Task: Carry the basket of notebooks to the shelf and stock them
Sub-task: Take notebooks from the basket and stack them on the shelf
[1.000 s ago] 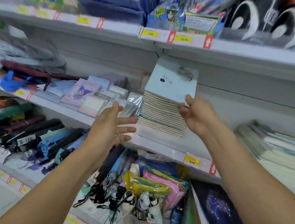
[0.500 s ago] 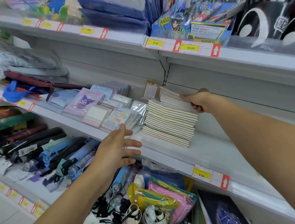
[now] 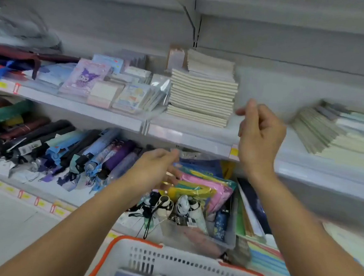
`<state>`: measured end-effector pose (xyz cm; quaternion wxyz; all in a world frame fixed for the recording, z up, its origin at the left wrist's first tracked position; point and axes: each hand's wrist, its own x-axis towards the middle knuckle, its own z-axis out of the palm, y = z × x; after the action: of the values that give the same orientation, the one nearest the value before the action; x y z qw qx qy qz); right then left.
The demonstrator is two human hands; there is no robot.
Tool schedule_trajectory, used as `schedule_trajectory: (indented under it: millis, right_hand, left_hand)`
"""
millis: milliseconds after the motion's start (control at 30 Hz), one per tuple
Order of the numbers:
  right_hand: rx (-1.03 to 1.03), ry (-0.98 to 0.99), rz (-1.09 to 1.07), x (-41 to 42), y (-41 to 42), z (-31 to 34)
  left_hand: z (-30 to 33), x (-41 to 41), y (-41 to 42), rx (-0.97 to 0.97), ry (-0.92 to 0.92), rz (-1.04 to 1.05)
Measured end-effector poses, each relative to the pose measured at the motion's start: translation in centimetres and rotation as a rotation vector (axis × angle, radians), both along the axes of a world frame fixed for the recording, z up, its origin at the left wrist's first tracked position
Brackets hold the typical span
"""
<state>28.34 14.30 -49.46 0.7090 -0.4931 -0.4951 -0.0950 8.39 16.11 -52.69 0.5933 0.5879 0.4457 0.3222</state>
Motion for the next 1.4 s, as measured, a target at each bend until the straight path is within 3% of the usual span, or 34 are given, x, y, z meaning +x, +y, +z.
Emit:
schedule_trajectory:
  millis: [67,200,300,367,500,733,833,933,1000,1100,1233,1300,1400]
  right_hand:
    - [-0.227,-0.024,0.044,-1.5,-4.8,-10.4]
    - [-1.133,-0.141,-0.066,-0.7,-12.6,-29.9]
    - [-1.682,0.065,-0.007,0.3,-16.7,-36.9]
    - [-1.896,0.208,0.085,0.3,-18.2,-38.3]
    - [-1.867,0.29,0.134,1.1,-18.4,-37.6]
    - [-1.835,0.088,0.007,2.4,-17.3,-35.2]
    - [-1.765,0.212,0.025,1.1,-16.8,-34.1]
    - [-1.704,0.048,0.077,-0.4,-14.9,-30.4]
    - [-1.535,-0.033,0.121,-1.4,-13.0,-25.8]
    - [-1.24,0.215,0.179,-3.6,-10.9,-18.2]
    - [-0.919,0.747,0.681,-5.9,-11.2,-13.3]
    - [-0.898,0.82,0.83,-5.3,-11.3,-13.6]
    - [-0.972,0.82,0.719,-3.9,-11.0,-17.3]
  left_hand:
    - [-1.8,0.9,-1.0,0.0,0.174,-0.152]
    - [-4.6,2.0,-3.2,0.052,0.577,-0.521]
    - [-5.8,2.1,-3.9,0.103,0.797,-0.754]
    - [-6.4,2.2,-3.9,0.068,0.853,-0.814]
    - [-7.0,2.1,-3.4,0.078,0.889,-0.811]
    - [-6.9,1.9,-3.6,0.036,0.922,-0.815]
    - [-6.7,1.9,-3.7,0.021,0.908,-0.807]
    - [-6.8,1.9,-3.7,0.011,0.912,-0.767]
    - [-6.8,1.8,-3.7,-0.038,0.966,-0.715]
    - [-6.7,1.5,-3.9,-0.182,0.99,-0.692]
    - [-6.0,0.7,-4.8,-0.262,0.652,-0.769]
    - [-6.0,-0.3,-4.4,-0.217,0.535,-0.669]
    - [-6.2,-1.5,-3.4,-0.053,0.7,-0.4]
